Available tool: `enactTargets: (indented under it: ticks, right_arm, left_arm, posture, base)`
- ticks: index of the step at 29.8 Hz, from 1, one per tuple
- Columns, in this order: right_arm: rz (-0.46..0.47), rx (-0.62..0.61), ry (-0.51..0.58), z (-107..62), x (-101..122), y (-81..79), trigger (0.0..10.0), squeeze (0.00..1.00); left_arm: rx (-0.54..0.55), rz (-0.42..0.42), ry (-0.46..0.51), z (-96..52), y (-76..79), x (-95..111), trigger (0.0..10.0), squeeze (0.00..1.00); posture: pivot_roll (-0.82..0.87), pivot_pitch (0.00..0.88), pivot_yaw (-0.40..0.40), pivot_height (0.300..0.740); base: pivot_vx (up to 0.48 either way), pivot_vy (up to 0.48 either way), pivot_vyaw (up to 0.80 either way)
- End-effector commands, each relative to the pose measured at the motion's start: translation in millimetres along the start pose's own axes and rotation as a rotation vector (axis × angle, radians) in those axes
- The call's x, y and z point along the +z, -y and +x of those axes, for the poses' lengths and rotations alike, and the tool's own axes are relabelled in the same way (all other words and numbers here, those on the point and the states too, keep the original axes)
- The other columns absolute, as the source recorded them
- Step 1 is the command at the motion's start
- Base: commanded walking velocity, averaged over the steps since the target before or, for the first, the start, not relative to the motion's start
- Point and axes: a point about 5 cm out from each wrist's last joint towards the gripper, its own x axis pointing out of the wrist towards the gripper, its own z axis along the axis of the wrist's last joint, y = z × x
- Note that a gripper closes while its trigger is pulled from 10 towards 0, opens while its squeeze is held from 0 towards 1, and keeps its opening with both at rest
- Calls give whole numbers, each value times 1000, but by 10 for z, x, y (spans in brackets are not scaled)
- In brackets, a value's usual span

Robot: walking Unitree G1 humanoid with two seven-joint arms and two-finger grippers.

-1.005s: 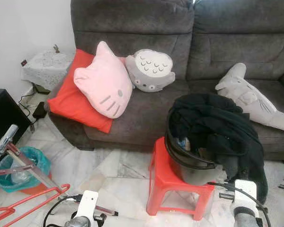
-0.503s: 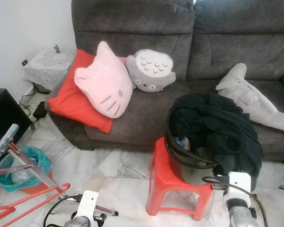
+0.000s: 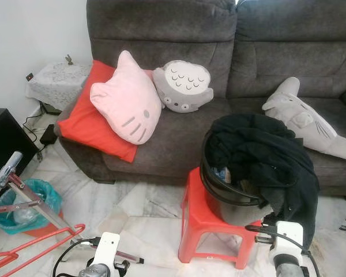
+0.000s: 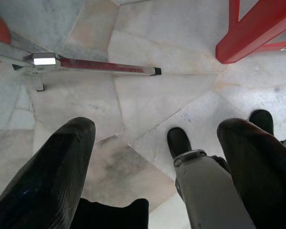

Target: Hang hanger

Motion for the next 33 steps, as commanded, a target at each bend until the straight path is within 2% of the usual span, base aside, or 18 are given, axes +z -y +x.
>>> enactTargets:
  ticks: [1, 33]
  right_arm:
    - [3, -9, -8, -12, -24, -2, 10000, 0]
    - [-7, -53, 19, 12, 13, 36, 10000, 0]
  left_arm:
    - [6, 13, -13, -9, -39, -43, 10000, 0]
    - [8, 14, -11, -10, -48, -39, 10000, 0]
  posture:
    - [-24, 0, 40, 740]
    - [-21, 0, 43, 740]
  base:
    - [-296, 0, 0]
    - [-298, 0, 0]
